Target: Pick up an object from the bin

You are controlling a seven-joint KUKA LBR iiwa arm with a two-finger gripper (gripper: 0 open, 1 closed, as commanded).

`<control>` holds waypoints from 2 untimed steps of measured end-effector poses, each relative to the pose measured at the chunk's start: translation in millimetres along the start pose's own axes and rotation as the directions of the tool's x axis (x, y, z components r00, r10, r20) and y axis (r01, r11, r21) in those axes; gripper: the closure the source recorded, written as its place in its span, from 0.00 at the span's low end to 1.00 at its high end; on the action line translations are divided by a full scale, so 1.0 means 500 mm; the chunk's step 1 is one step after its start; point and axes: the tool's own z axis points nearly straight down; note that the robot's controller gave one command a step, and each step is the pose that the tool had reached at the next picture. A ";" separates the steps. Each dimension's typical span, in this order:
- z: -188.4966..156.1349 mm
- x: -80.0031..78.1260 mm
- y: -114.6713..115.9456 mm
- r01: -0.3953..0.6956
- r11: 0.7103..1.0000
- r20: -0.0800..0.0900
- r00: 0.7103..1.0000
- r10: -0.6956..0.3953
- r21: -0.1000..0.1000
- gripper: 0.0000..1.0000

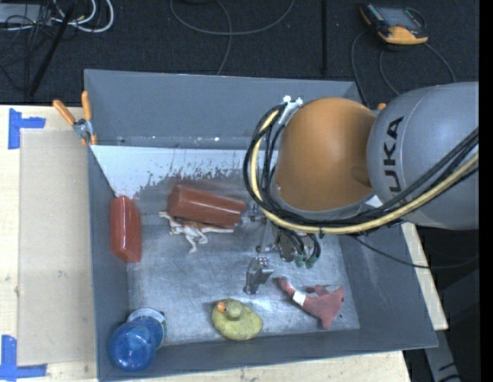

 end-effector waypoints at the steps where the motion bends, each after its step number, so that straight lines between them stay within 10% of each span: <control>1: 0.141 0.042 -0.029 -0.036 0.999 0.004 0.999 0.036 -0.001 0.00; 2: 0.203 0.062 -0.041 -0.048 0.999 -0.005 0.999 0.048 0.001 0.00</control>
Offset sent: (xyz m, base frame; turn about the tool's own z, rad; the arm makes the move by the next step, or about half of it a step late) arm -0.0398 -0.0299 -0.0637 0.0529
